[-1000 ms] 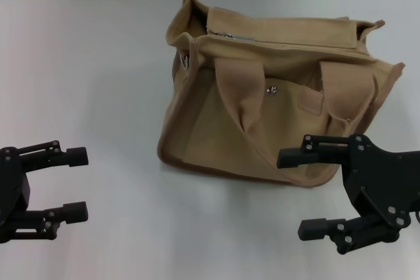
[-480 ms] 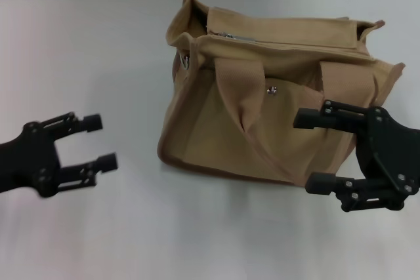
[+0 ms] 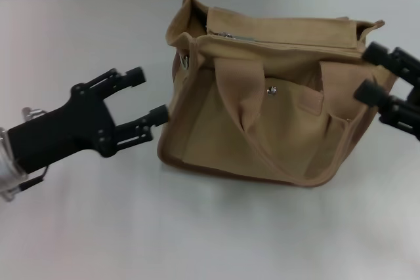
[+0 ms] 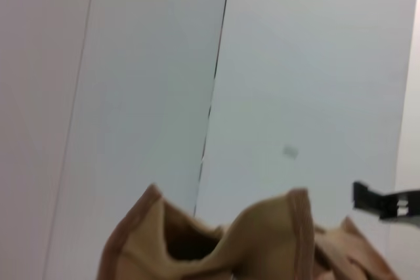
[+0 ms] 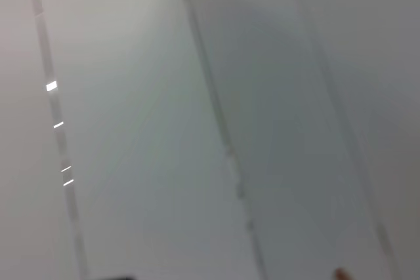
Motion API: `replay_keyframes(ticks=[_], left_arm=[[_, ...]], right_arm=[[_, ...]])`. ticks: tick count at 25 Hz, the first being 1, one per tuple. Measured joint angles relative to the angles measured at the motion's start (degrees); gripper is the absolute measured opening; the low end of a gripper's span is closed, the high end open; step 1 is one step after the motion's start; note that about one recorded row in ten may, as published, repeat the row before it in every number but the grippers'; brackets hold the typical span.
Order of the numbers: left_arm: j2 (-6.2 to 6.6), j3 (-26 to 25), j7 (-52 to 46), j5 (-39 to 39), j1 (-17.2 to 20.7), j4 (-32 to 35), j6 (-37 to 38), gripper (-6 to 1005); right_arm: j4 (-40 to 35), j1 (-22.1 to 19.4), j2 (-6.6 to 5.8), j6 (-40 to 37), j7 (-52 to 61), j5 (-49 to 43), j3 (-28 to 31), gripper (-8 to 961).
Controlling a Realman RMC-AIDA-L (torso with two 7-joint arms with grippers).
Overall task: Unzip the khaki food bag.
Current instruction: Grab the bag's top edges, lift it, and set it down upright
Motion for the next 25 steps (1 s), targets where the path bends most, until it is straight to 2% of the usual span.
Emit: replay_keyframes(ticks=[3,4,5,12,16,19,22,25], left_arm=[[-0.12,0.0,5.9,-2.6,-2.3,-5.4,-0.6,731],[-0.12,0.0,5.9,-2.6,-2.3,-5.4,-0.6,728],[-0.29,0.3,9.7,-4.2,-4.3,-9.1,-1.7,726],[-0.41,0.3,17.7,-4.7,-8.8,-17.3,-6.6,708],[-0.43,0.1,23.7,-4.8,-9.2,-19.8,-6.5,698],[-0.45,-0.2,24.3,-5.0,-8.8,-20.0,-6.2,691],[-0.46,-0.2,24.4,-5.3,-8.5,-20.0,-6.1,499],[-0.47,-0.2,24.4,-5.5,-8.3,-20.0,-6.0,350]], right_arm=[[0.2,-0.6,-0.01,0.2,0.0,0.0,1.5,831],[0.2,-0.6,-0.02,0.3,0.0,0.0,1.6,831],[0.2,-0.7,-0.02,0.3,0.0,0.0,1.6,831],[0.4,-0.7,0.02,0.5,0.0,0.0,1.7,831],[0.5,-0.7,0.03,0.8,-0.1,-0.1,1.7,831],[0.8,-0.8,0.03,0.9,0.0,-0.1,1.8,831],[0.8,-0.8,0.04,0.9,-0.1,-0.1,1.8,831],[0.8,-0.8,0.03,0.9,0.0,-0.1,1.8,831]])
